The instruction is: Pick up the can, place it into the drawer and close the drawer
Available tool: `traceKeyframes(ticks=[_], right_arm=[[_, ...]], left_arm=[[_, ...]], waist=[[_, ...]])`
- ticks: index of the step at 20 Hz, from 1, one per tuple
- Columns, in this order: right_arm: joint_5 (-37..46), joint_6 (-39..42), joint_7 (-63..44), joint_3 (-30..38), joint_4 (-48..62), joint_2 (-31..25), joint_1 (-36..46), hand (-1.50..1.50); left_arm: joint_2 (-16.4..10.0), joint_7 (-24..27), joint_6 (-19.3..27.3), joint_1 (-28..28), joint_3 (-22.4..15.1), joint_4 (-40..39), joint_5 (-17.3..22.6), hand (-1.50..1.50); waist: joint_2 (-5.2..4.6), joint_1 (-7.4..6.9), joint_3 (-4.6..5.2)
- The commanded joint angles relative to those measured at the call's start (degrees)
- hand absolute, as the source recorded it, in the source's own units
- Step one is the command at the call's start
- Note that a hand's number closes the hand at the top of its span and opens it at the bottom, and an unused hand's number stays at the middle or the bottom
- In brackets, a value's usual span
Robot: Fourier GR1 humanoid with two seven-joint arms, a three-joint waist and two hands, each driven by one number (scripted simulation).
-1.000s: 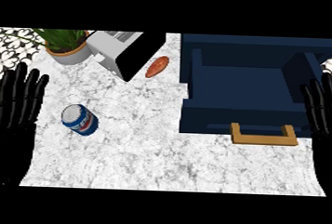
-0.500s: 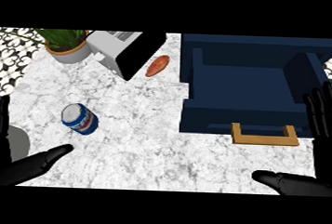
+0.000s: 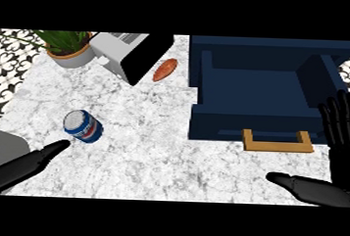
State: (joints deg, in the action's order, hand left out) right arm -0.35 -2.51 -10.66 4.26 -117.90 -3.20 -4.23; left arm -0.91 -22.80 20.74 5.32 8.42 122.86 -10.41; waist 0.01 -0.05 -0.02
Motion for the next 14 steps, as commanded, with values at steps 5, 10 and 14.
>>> traceKeyframes(ticks=[5, 10, 14], right_arm=[[0.0, 0.4, 2.9, 1.4, 1.8, 0.4, -0.2, -1.5], [-2.9, 3.9, 5.1, 4.4, 2.0, -1.0, -3.7, -1.5], [-3.2, 3.1, -1.3, 3.9, -6.7, -1.4, -4.7, -1.5]], left_arm=[[-1.8, -5.5, -0.7, -2.6, 1.1, 0.2, -0.5, -1.5], [0.9, 1.3, 5.6, -2.3, -6.0, -8.5, -2.6, -1.5], [0.9, 6.9, 9.2, -4.0, -6.0, -18.2, -0.8, -1.5]], waist=[[0.03, 0.04, 0.02], [0.02, 0.19, 0.01], [0.02, 0.47, 0.04]])
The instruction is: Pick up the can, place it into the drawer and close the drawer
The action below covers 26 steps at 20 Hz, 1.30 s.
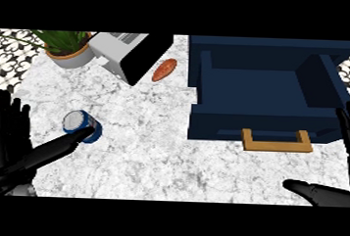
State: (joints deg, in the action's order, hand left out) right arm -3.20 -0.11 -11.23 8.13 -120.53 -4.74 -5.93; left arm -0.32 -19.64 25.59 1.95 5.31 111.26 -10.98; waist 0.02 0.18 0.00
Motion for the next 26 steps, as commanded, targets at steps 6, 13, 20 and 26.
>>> traceKeyframes(ticks=[6, 13, 20, 26], right_arm=[[2.9, 1.0, 5.4, -3.5, -3.0, 4.1, -7.0, -1.5], [-0.3, 0.9, -1.1, 1.6, -3.3, 0.7, -1.3, -1.5], [-2.8, 3.6, -1.5, 2.6, -6.8, 1.3, -6.2, -1.5], [-5.7, 4.7, -4.6, 7.0, -8.2, -1.6, -3.3, -1.5]], left_arm=[[0.3, 9.7, 7.6, -2.5, -3.8, -15.1, 2.1, -1.5], [0.3, 21.3, 9.8, 1.9, -4.2, -22.2, 8.9, -1.5], [0.3, 32.5, 7.1, -6.1, 3.0, -40.8, 15.7, -1.5], [-1.4, 38.5, 1.6, -5.2, 8.6, -46.2, 19.5, -1.5]], waist=[[-0.01, 0.23, 0.01], [0.0, -0.09, 0.01], [-0.06, 0.34, 0.05], [-0.06, 0.06, 0.04]])
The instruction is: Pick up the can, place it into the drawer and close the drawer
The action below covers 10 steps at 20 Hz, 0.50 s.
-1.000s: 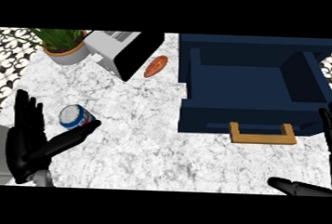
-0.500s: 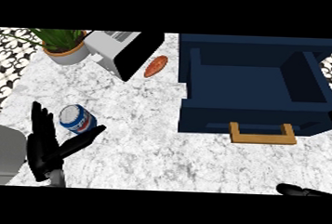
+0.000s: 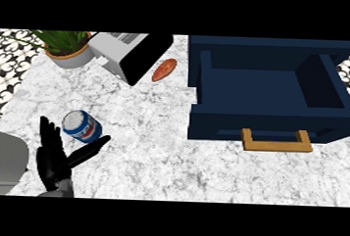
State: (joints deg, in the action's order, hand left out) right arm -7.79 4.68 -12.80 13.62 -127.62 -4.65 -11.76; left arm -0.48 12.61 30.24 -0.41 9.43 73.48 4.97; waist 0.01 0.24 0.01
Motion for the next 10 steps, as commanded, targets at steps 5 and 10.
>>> traceKeyframes(ticks=[5, 10], right_arm=[[0.2, 1.8, 1.3, 1.5, 1.7, 0.6, 0.6, -1.5], [1.5, 1.3, -0.2, 1.8, 1.1, -0.1, 2.5, -1.5]], left_arm=[[-0.4, 7.8, -3.3, -3.1, 3.4, -10.5, 4.3, -1.5], [-1.1, 11.1, -3.1, -4.5, 5.5, -16.6, 6.5, -1.5]], waist=[[0.01, -0.07, -0.01], [0.01, -0.13, -0.01]])
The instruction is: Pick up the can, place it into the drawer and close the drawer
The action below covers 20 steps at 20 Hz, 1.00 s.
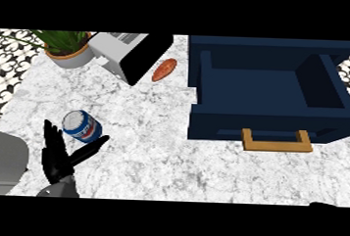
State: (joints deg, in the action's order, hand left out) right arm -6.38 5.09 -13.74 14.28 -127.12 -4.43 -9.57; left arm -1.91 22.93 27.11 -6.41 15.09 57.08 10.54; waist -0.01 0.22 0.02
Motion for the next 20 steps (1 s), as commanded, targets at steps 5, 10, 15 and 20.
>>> traceKeyframes(ticks=[5, 10, 15, 20], right_arm=[[2.4, -1.7, -3.9, -2.0, -2.5, 1.2, 2.9, -1.5], [-4.7, 2.1, -4.1, 4.8, -2.2, -2.3, 1.3, -1.5], [0.1, 0.3, -5.5, 1.3, -3.0, -0.7, 2.7, -1.5], [1.9, 0.6, -1.8, 0.2, -3.8, 1.9, -0.3, -1.5]], left_arm=[[-2.8, 6.6, -5.1, -4.5, 3.1, -11.6, 4.0, -1.5], [-6.2, 12.8, -5.9, -14.2, 6.4, -25.3, 4.5, -1.5], [-7.0, 12.6, -12.0, -14.6, 4.3, -28.0, 4.5, -1.5], [-6.0, 9.5, -12.7, -17.4, 2.7, -26.6, 4.8, 1.5]], waist=[[-0.01, -0.04, 0.0], [-0.11, 0.44, 0.03], [-0.07, 0.25, 0.02], [0.07, 0.06, -0.03]])
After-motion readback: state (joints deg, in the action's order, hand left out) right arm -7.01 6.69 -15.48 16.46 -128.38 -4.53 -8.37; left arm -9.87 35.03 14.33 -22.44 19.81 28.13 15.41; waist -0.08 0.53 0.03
